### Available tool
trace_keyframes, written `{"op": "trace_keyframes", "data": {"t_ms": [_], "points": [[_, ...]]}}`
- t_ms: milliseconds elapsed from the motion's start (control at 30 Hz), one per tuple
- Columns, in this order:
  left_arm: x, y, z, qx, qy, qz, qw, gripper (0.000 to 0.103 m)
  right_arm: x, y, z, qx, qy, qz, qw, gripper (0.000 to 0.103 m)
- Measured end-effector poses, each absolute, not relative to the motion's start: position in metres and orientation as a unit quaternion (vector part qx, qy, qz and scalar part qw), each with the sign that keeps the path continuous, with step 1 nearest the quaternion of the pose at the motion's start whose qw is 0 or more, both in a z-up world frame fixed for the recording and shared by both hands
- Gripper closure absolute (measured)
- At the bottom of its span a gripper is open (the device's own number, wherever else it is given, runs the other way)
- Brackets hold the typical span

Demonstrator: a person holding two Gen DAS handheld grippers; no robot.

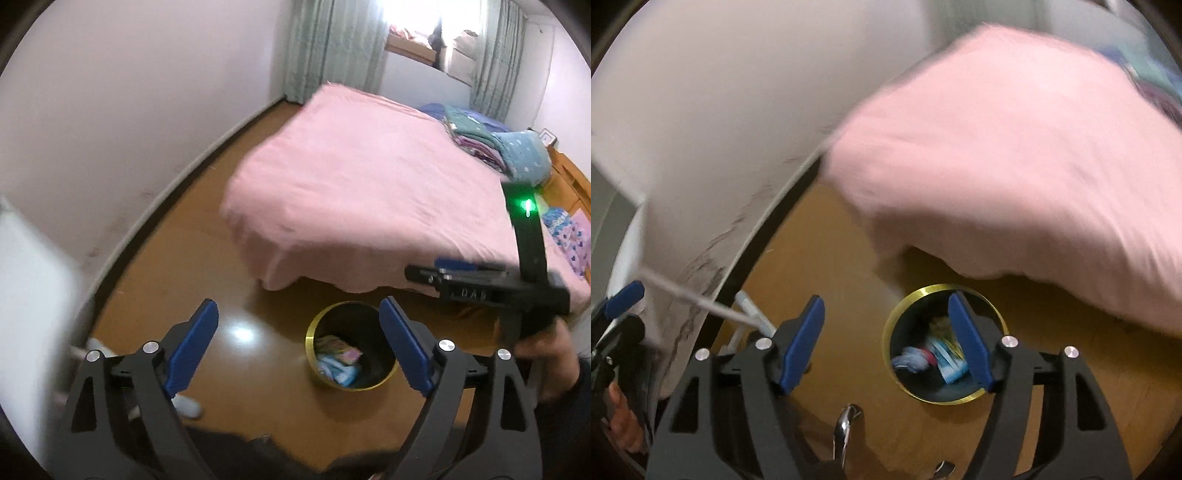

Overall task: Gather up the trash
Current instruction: 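Swing to the desk, grasp light blue tissue with right tool while left grasps white patterned cloth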

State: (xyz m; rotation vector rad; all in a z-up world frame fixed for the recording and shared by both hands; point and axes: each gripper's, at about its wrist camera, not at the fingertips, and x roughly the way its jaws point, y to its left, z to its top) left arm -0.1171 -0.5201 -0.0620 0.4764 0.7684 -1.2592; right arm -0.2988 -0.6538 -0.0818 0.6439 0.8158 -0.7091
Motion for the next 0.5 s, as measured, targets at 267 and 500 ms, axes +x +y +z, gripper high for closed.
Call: {"op": "trace_keyframes", "data": {"t_ms": [267, 500], "points": [[-0.021, -0.335, 0.001, 0.193, 0.345, -0.45, 0.801, 0.013, -0.124, -0.508, -0.005, 0.2, 0.39, -0.109, 0.892, 0.029], [0.072, -0.133, 0.0, 0.096, 0.385, -0.26, 0.88, 0.012, 0.035, -0.341, 0.003, 0.144, 0.441, 0.117, 0.878, 0.028]]}}
